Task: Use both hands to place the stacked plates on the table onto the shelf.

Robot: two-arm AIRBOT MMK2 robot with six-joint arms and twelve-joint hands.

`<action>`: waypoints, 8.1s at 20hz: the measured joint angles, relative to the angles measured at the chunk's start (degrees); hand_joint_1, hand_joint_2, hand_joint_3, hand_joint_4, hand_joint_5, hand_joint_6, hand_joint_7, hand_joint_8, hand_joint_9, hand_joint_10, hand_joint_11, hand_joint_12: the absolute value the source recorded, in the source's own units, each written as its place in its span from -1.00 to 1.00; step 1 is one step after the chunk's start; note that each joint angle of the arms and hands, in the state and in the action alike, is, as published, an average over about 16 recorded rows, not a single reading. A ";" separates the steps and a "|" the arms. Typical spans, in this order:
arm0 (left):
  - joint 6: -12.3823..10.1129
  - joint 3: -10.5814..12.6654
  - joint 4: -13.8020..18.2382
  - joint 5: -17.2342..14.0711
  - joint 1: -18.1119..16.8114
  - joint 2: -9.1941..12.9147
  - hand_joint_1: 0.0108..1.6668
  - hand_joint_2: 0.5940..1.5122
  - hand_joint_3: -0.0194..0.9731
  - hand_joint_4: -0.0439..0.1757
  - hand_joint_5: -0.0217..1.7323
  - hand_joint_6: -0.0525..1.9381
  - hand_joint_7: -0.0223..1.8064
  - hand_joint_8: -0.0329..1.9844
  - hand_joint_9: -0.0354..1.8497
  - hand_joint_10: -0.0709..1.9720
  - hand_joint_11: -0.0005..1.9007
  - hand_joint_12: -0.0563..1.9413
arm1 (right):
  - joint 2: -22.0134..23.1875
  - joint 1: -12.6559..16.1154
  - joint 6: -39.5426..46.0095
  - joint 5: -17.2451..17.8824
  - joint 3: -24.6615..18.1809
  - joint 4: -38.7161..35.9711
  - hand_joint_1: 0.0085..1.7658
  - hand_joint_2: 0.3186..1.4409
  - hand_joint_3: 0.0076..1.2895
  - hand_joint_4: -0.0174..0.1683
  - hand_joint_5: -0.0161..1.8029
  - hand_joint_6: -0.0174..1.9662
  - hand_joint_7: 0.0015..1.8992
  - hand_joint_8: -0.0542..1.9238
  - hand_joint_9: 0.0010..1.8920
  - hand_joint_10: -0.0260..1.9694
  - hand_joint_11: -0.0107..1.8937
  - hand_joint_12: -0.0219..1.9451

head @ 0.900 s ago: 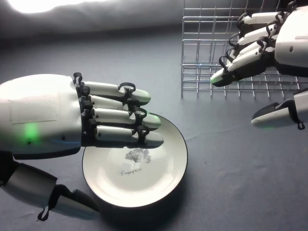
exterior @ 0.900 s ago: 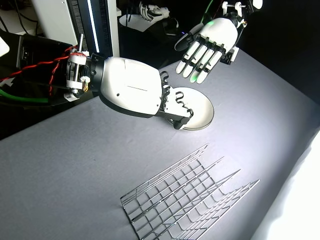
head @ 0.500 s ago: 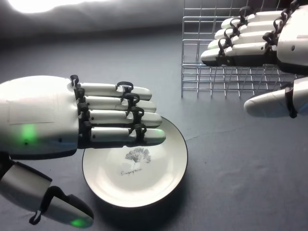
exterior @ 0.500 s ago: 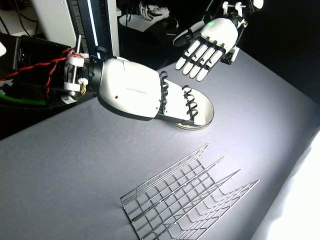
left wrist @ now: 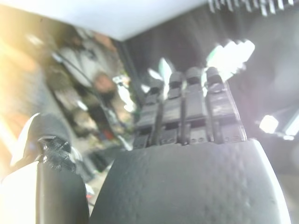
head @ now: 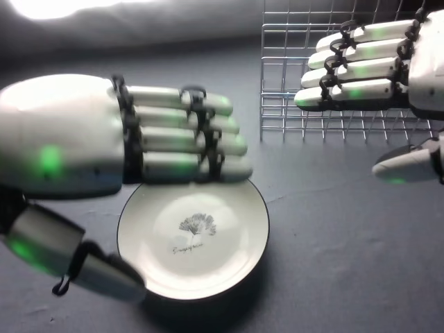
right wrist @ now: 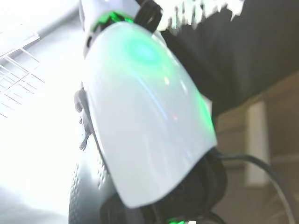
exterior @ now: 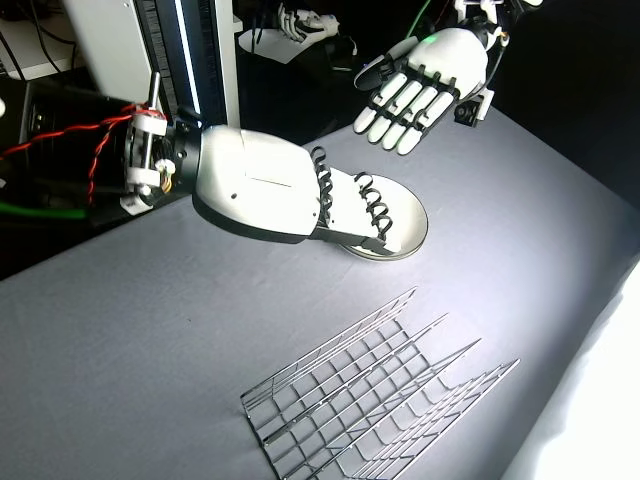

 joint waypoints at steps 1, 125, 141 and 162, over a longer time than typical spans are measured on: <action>-0.74 0.38 0.80 -0.32 -0.13 -0.11 -0.99 0.11 -0.93 -0.60 -0.91 -0.95 -0.89 -0.97 -0.89 -0.92 -0.97 -0.90 | -0.23 -0.20 -0.89 1.13 0.59 -0.57 -1.00 0.75 -0.99 -0.77 -0.86 -0.96 -0.87 -0.93 -0.91 -0.95 -0.97 -0.81; 2.03 4.81 7.13 15.02 4.89 -7.10 -0.99 0.13 -0.93 -0.62 -0.90 -0.94 -0.87 -0.97 -0.87 -0.93 -0.98 -0.76 | -22.83 -2.03 -15.20 8.96 12.28 -2.65 0.42 0.23 -0.99 -0.83 -0.05 -0.06 0.06 -0.14 0.04 0.06 -0.16 0.22; 6.50 4.29 2.72 19.77 2.12 3.95 -0.99 0.13 -0.93 -0.60 -0.86 -0.93 -0.85 -0.97 -0.84 -0.93 -0.98 -0.70 | -22.92 2.49 -12.54 5.93 12.24 11.42 0.47 0.23 -0.99 -0.83 -0.02 0.05 0.08 -0.04 0.05 0.12 -0.15 0.25; 14.56 5.88 -1.25 25.98 2.57 6.62 -0.99 0.11 -0.94 -0.59 -0.87 -0.93 -0.85 -0.96 -0.86 -0.93 -0.98 -0.77 | -24.11 9.22 -6.90 -9.16 10.98 48.75 0.54 0.23 -0.99 -0.84 -0.05 0.11 0.01 0.07 0.01 0.19 -0.18 0.32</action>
